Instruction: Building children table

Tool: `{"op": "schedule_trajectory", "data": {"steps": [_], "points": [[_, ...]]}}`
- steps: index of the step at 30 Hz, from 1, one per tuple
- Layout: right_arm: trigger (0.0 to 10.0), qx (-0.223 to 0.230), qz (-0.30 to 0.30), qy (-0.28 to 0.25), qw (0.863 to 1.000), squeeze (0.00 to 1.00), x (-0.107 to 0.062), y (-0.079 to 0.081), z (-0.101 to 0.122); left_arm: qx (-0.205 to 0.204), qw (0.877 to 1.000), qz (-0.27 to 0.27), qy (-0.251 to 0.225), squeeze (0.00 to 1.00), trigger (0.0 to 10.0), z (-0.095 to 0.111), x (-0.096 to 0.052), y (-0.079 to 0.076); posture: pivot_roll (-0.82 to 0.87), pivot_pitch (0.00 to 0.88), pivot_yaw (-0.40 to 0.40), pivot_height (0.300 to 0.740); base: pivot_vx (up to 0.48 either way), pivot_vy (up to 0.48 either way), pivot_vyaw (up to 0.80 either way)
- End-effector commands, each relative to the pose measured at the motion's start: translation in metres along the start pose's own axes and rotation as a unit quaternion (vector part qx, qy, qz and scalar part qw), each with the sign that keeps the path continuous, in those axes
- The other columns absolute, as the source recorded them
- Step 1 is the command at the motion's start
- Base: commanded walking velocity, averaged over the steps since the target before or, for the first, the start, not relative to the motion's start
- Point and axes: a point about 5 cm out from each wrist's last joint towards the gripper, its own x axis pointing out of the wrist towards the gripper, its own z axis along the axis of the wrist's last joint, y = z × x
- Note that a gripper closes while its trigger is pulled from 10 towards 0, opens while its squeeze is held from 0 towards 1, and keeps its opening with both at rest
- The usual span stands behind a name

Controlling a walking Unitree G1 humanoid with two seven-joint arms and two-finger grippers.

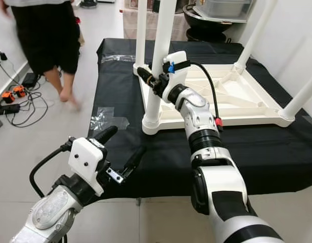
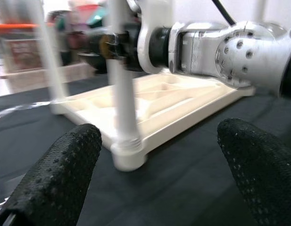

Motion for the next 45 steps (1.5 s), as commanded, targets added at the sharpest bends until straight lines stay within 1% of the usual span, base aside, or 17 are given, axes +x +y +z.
{"op": "schedule_trajectory", "data": {"steps": [1,6,13,14,15,18,22,23,25,26,31,34,36,37,38,40,45], "points": [[0.0,-0.02,-0.253,0.04,0.966,0.0,-0.021,-0.055,-0.015,0.002,1.0,0.011,0.009,0.0,10.0,-0.005,-0.001,0.003,0.09,0.074,-0.099,0.74,0.0,0.0,0.0],[0.0,0.001,-0.318,0.034,0.947,0.0,-0.027,-0.055,-0.009,0.003,1.0,0.01,0.006,0.0,10.0,-0.004,0.0,0.004,0.09,0.069,-0.101,0.74,0.0,0.0,0.0],[0.0,-0.003,-0.314,0.038,0.949,0.0,-0.028,-0.047,-0.01,0.003,1.0,0.011,0.006,0.0,10.0,-0.004,0.0,0.003,0.09,0.071,-0.104,0.74,0.0,0.0,0.0],[10.0,-0.006,-0.292,0.04,0.956,0.0,-0.026,-0.039,-0.011,0.002,1.0,0.011,0.006,0.0,10.0,-0.004,0.0,0.003,0.08,0.073,-0.104,0.74,0.0,0.0,0.0],[10.0,-0.008,-0.274,0.034,0.961,1.0,-0.026,-0.029,-0.01,0.002,1.0,0.011,0.007,0.0,10.0,-0.005,0.0,0.003,0.08,0.075,-0.104,0.74,0.0,0.0,0.0],[10.0,-0.008,-0.233,0.012,0.972,1.0,-0.025,-0.013,-0.007,0.001,1.0,0.01,0.006,0.0,10.0,-0.005,0.0,0.002,0.08,0.074,-0.106,0.74,0.0,0.0,0.0],[10.0,-0.013,-0.218,0.006,0.976,1.0,-0.023,-0.011,-0.005,-0.001,1.0,0.008,0.004,0.0,10.0,-0.004,0.001,0.002,0.08,0.076,-0.105,0.74,0.0,0.0,0.0],[10.0,-0.016,-0.187,0.004,0.982,0.61,-0.021,-0.01,-0.005,-0.002,1.0,0.006,0.004,0.0,10.0,-0.004,0.001,0.001,0.08,0.078,-0.105,0.74,0.0,0.0,0.0],[10.0,-0.016,-0.187,0.004,0.982,0.61,-0.021,-0.01,-0.005,-0.002,1.0,0.006,0.004,0.0,10.0,-0.004,0.001,0.001,0.08,0.078,-0.105,0.74,0.0,0.0,0.0],[10.0,-0.01,-0.146,0.013,0.989,0.0,-0.017,-0.009,-0.006,-0.003,1.0,0.005,0.004,0.0,10.0,-0.004,0.001,0.0,0.08,0.082,-0.103,0.74,0.0,0.0,0.0],[10.0,0.039,-0.013,0.048,0.998,0.0,-0.01,-0.008,-0.011,-0.003,1.0,0.003,0.006,0.0,10.0,-0.004,0.001,0.0,0.08,0.079,-0.105,0.74,0.0,0.0,0.0],[10.0,0.036,0.151,0.064,0.986,0.0,-0.016,-0.01,-0.017,-0.002,1.0,0.003,0.005,0.0,10.0,-0.004,0.001,0.0,0.08,0.078,-0.106,0.74,0.0,0.0,0.0],[10.0,0.036,0.151,0.064,0.986,0.0,-0.016,-0.01,-0.017,-0.002,1.0,0.003,0.005,0.0,10.0,-0.004,0.001,0.0,0.08,0.078,-0.106,0.74,0.0,0.0,0.0],[10.0,0.028,0.214,0.064,0.974,0.0,-0.022,-0.011,-0.019,-0.002,1.0,0.003,0.005,0.0,10.0,-0.004,0.001,0.001,0.08,0.076,-0.106,0.74,0.0,0.0,0.0],[10.0,0.028,0.214,0.064,0.974,0.0,-0.022,-0.011,-0.019,-0.002,1.0,0.003,0.005,0.0,10.0,-0.004,0.001,0.001,0.08,0.076,-0.106,0.74,0.0,0.0,0.0],[10.0,0.038,0.318,0.065,0.945,0.0,-0.034,-0.012,-0.021,0.0,1.0,0.004,0.006,0.0,10.0,-0.005,0.0,0.001,0.09,0.076,-0.106,0.74,0.0,0.0,0.0],[10.0,0.058,0.371,0.064,0.925,0.0,-0.039,-0.009,-0.019,0.0,1.0,0.004,0.006,0.0,10.0,-0.004,0.0,0.001,0.09,0.08,-0.104,0.74,0.0,0.0,0.0]]}}
